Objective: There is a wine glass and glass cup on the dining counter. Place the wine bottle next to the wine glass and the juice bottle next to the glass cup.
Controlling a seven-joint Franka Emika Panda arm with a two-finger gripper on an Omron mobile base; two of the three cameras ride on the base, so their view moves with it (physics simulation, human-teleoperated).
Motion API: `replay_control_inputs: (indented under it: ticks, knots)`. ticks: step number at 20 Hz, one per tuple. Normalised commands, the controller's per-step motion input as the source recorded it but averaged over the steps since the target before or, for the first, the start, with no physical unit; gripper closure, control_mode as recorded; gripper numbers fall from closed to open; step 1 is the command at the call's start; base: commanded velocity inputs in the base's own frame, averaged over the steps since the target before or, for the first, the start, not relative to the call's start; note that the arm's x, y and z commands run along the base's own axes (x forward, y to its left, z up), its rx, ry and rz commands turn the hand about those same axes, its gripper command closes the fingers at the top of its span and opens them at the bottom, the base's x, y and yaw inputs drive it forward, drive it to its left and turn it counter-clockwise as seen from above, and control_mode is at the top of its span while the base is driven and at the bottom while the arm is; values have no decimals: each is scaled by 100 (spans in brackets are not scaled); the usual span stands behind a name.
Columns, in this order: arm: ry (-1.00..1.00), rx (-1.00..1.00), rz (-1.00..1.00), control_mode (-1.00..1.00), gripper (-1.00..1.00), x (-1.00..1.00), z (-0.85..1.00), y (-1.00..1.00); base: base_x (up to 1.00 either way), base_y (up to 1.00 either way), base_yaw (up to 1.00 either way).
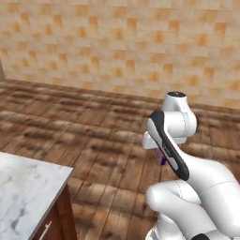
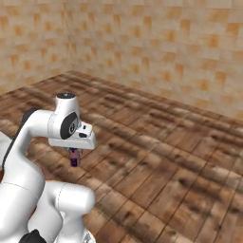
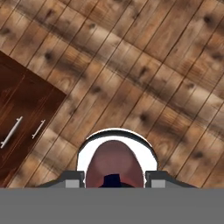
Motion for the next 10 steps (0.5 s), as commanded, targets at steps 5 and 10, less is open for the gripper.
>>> replay_control_inputs:
  ticks: [5,10]
  knots:
    - [0,0,0,100,100,0,0,0,94,-11,3]
    - [0,0,0,100,100,0,0,0,94,-2,17]
